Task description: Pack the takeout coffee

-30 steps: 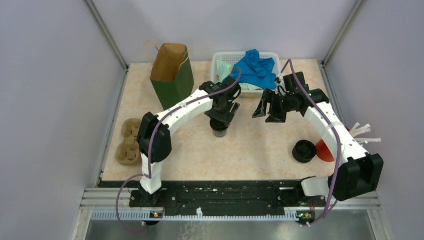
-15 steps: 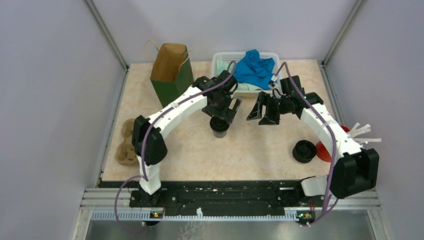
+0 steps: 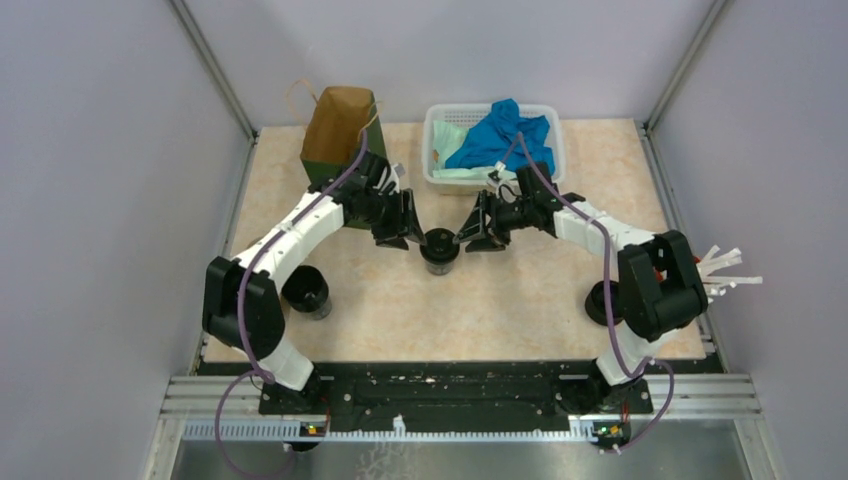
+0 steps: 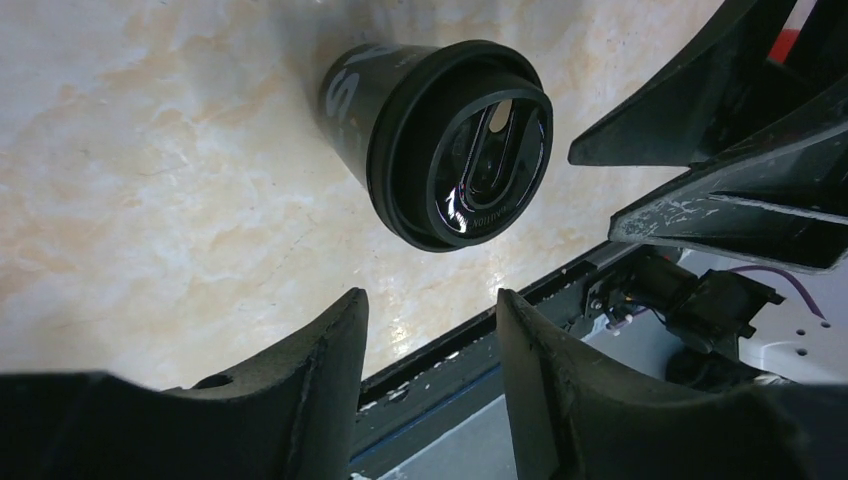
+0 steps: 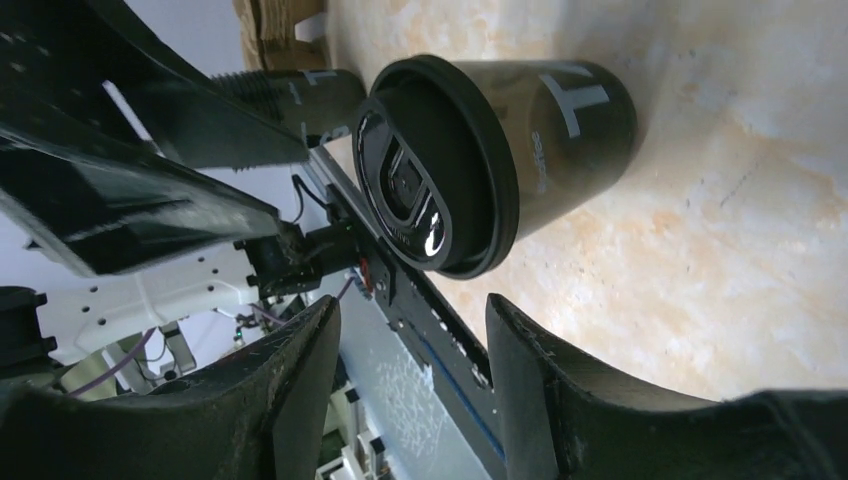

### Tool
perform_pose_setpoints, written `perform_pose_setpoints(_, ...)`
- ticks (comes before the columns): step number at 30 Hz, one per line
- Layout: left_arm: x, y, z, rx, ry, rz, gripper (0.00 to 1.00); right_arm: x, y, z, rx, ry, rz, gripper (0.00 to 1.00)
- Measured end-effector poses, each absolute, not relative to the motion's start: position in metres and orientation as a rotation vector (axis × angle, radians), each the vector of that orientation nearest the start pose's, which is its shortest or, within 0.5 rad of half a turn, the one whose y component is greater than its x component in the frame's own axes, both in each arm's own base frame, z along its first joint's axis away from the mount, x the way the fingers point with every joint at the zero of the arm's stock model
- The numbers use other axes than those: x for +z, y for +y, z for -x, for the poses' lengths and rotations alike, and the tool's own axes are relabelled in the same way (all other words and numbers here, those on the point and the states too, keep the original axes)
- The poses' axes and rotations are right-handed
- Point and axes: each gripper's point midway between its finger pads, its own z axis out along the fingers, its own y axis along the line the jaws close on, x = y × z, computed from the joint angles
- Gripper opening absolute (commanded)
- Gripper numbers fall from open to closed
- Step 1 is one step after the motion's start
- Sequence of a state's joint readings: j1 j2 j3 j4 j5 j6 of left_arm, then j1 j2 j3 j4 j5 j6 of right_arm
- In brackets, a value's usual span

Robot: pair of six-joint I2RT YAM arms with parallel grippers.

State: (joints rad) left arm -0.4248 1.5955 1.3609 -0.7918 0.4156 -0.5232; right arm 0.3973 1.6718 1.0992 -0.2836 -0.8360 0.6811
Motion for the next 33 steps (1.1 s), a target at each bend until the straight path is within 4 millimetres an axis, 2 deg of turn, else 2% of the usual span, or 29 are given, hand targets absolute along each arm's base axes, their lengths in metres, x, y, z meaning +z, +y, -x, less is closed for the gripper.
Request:
perform_pose_setpoints(5, 0.150, -0.237, -0.289, -0.918, 2.748, 0.030, 0.47, 0.139, 0.284, -0.292, 1.485, 2.576, 0.074, 0.59)
perform_pose_setpoints(11, 0.141, -0.237, -0.292, -0.924, 2.742, 0.085, 0.43, 0.125, 0.286, -0.296, 1.484, 2.601, 0.060, 0.57)
perform_pose_setpoints(15, 0.141, -0.237, -0.297, -0.925, 2.724, 0.106, 0.41, 0.119, 0.286, -0.296, 1.482, 2.619, 0.050, 0.56)
perform_pose_setpoints(19, 0.140, -0.238, -0.301, -0.921, 2.713, 0.115, 0.38, 0.119, 0.287, -0.296, 1.488, 2.614, 0.053, 0.56)
perform_pose_setpoints(24, 0.127, -0.236, -0.304, -0.889, 2.740, 0.132, 0.34, 0.120, 0.287, -0.297, 1.497, 2.607, 0.059, 0.53)
perform_pose_setpoints(33, 0.119, -0.234, -0.306, -0.856, 2.756, 0.134, 0.34, 0.122, 0.289, -0.299, 1.507, 2.593, 0.055, 0.51)
